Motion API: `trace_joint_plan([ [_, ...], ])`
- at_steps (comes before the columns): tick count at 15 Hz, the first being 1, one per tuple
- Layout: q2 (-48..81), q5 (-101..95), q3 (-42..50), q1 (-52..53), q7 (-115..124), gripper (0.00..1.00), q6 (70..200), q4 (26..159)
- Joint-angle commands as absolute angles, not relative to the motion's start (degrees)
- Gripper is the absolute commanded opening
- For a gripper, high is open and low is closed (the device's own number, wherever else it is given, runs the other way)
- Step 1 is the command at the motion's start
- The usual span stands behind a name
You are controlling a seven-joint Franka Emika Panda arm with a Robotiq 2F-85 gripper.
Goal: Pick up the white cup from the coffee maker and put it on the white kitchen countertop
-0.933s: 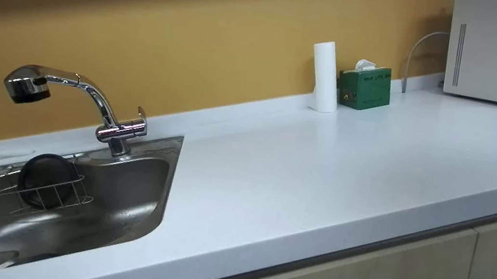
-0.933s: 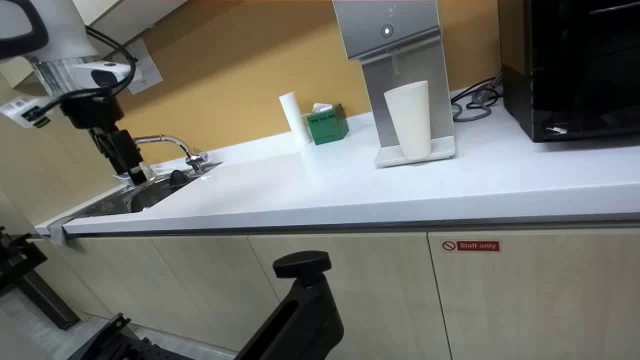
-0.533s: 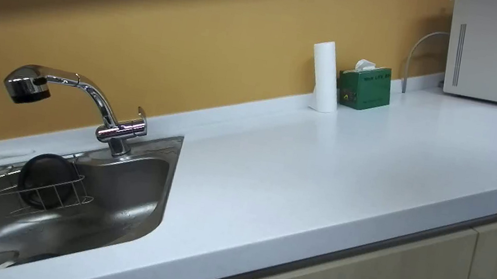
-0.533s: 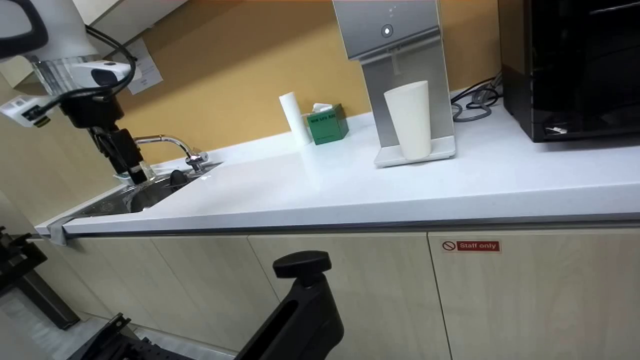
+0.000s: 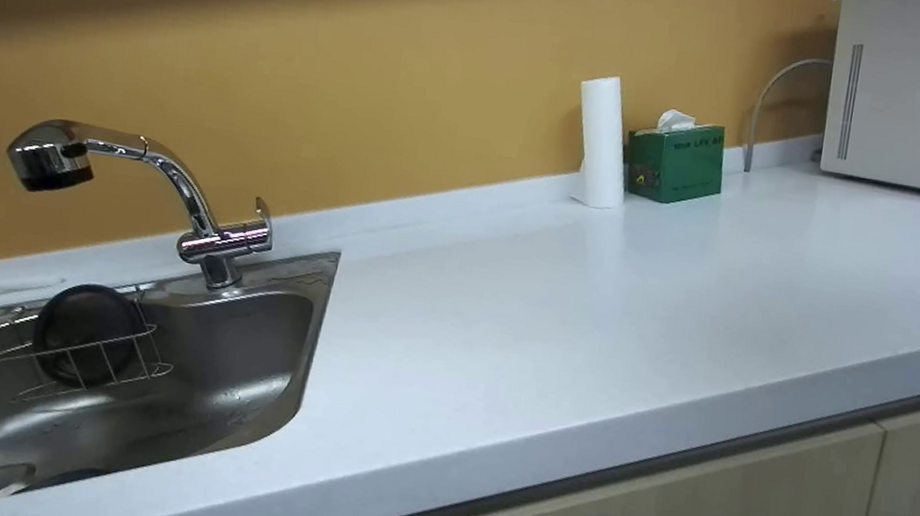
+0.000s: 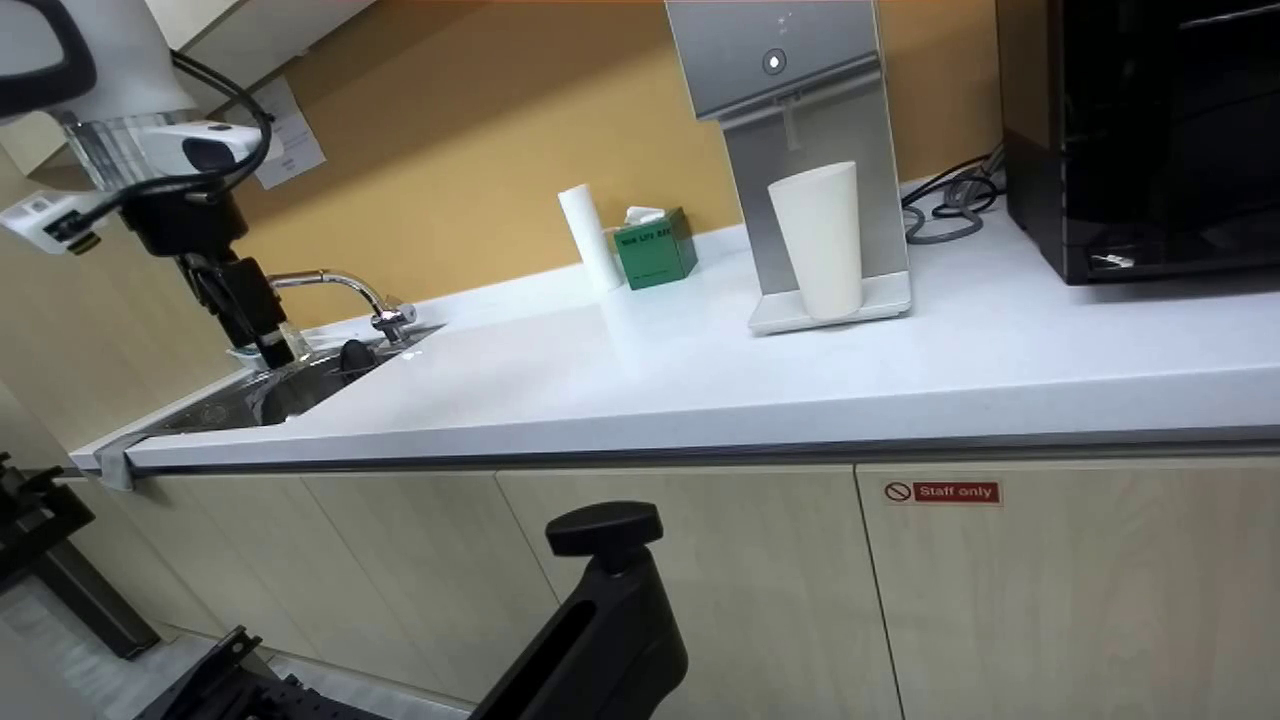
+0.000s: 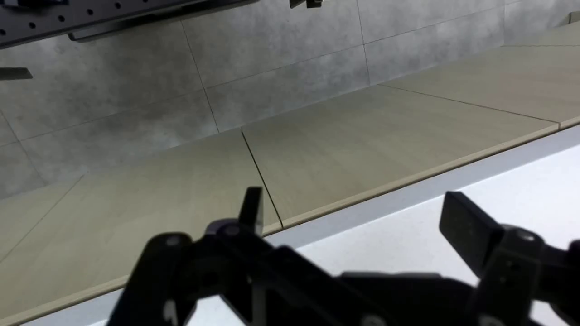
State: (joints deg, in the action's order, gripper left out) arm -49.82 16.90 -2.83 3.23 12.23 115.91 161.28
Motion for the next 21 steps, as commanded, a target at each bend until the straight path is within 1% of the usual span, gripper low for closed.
trace_joint_plan([
  [1, -49.6, 15.8, -4.1, 1.4, 12.8, 1.0, 118.7, 161.1],
  [4, -48.7, 13.4, -4.8, -0.7, 12.8, 1.0, 122.4, 161.2],
  [8, -46.6, 11.3, -3.5, -2.1, 10.1, 1.0, 124.2, 161.2],
  [11, -43.5, 4.7, -3.2, -7.3, 12.0, 1.0, 134.5, 161.2],
  [12, -46.1, 7.1, -2.5, -3.8, 11.2, 1.0, 130.1, 161.2],
  [13, -45.0, 6.4, -2.3, -5.1, 10.8, 1.0, 131.3, 161.1],
  [16, -44.8, 6.5, -2.3, -4.3, 10.5, 1.0, 130.9, 160.9],
  [17, -44.7, 4.9, -4.7, -6.0, 13.6, 1.0, 135.3, 160.9],
  [21, -40.0, 1.5, -6.2, -12.2, 17.3, 1.0, 151.5, 160.9],
])
